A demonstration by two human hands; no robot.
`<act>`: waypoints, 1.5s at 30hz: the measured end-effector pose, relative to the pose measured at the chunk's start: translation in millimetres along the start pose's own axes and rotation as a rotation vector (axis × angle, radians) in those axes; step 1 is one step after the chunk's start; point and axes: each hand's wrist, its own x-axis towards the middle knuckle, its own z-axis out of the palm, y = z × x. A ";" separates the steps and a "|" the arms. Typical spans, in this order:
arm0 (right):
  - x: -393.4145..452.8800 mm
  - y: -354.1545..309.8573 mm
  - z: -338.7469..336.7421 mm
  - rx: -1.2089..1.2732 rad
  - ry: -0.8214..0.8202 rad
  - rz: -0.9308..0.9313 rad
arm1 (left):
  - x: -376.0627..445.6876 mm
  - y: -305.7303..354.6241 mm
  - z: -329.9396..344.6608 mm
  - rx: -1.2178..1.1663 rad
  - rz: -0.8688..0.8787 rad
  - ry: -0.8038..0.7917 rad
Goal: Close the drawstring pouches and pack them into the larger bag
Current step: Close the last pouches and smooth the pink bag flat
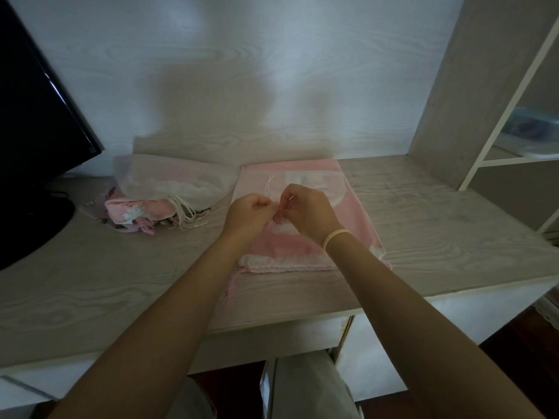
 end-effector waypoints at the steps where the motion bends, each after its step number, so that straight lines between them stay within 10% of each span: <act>1: 0.4 0.1 0.3 -0.015 0.010 -0.015 | -0.7 0.9 -1.4 -0.004 -0.002 0.000; 28: 0.4 -21.4 -6.5 -0.796 -0.213 -0.344 | -7.8 -4.1 -3.2 0.359 0.065 -0.035; 45: 7.3 -4.9 -18.8 0.340 -0.539 0.456 | -15.4 -19.3 5.7 0.210 0.237 -0.037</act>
